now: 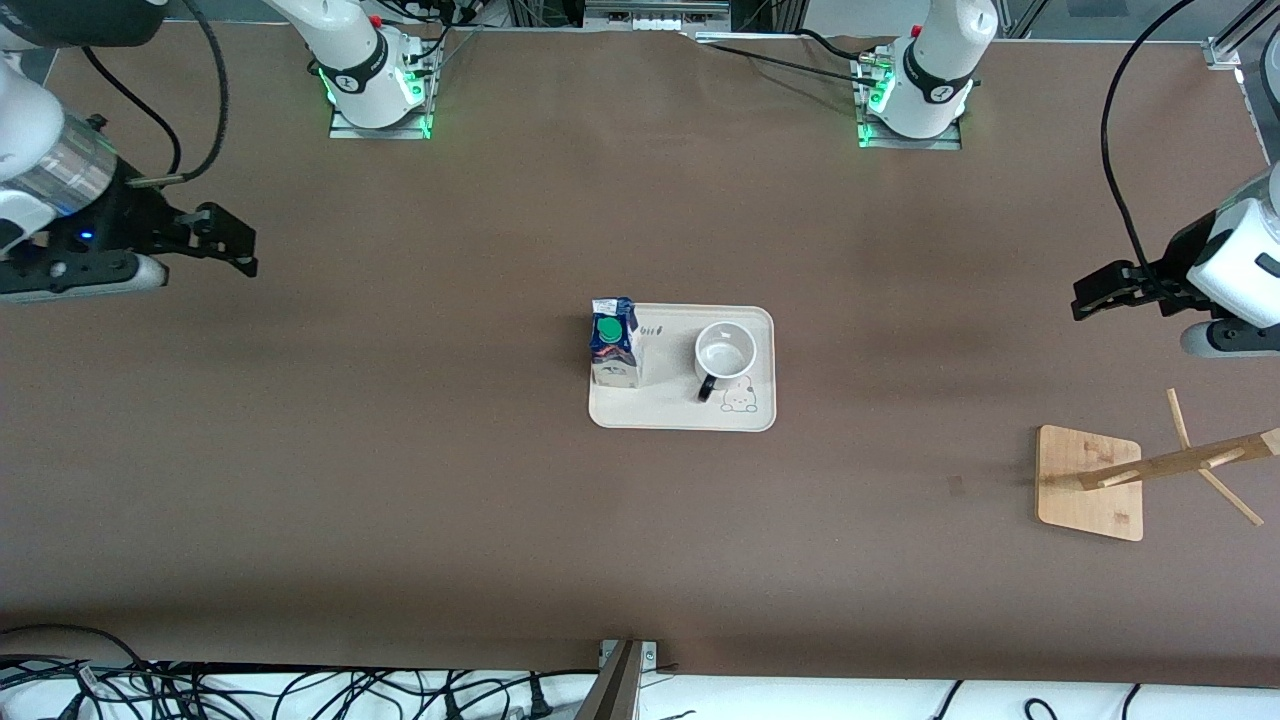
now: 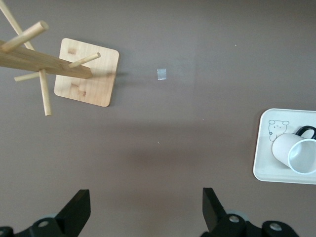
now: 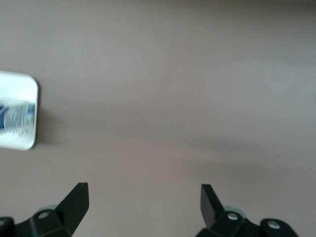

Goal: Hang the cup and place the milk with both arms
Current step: 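Reach the right gripper down to the blue milk carton on the tray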

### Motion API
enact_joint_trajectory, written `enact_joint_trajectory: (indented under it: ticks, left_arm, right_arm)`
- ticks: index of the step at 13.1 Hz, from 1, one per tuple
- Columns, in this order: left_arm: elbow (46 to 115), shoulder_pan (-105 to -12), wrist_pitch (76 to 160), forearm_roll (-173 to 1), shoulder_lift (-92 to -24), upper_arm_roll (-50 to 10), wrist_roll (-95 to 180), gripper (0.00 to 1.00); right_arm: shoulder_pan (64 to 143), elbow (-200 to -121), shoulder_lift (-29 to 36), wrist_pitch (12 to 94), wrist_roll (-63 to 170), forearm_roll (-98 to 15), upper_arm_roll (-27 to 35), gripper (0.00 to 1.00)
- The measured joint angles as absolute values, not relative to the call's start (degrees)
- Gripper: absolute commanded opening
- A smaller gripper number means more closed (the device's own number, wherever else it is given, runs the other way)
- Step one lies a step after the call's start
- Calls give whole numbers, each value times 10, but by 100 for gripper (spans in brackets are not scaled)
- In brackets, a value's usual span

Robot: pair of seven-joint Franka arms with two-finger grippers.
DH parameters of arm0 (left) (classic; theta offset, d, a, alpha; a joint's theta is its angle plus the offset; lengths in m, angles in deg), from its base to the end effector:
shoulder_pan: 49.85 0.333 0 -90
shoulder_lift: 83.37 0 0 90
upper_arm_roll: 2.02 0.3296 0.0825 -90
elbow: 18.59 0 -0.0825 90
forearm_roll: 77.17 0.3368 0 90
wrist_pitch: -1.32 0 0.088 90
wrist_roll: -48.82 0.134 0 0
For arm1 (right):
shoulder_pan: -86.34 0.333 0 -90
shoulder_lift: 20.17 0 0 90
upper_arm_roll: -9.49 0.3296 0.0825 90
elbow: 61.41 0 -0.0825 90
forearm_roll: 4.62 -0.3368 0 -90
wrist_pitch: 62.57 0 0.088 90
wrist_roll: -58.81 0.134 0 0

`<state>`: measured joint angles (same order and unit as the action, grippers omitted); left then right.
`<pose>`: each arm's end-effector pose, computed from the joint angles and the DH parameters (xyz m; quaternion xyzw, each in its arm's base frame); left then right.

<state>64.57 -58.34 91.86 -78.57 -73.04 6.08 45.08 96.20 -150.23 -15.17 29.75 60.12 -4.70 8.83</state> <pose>0.5619 -0.0143 0.5668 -0.9993 -0.0288 0.0248 0.0013 0.5299 0.0863 0.5778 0.9975 0.0688 -0.0130 0.0010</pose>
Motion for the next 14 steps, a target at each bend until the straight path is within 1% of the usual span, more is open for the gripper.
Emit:
enact_joint_trajectory:
  ticks: [3,7,9,11,14]
  left_arm:
    - [650,-584,913,-813,-723,58,451,100]
    - [651,-585,913,-821,-709,49,451,100]
    - [651,-585,914,-826,-705,41,451,100]
    - [651,-585,914,-826,-700,39,451,100]
    - [653,-583,914,-826,-687,39,451,100]
  right_arm:
    - [1008,-1502,-125,296,617,-56,93,100]
    - [1102,-1494,-55,375,752,-63,96,100]
    - [1152,-1466,-11,390,828,-70,97,100]
    - [1196,-1422,34,401,893,-78,97,100]
    - [1236,-1376,89,440,973,-91,97,100]
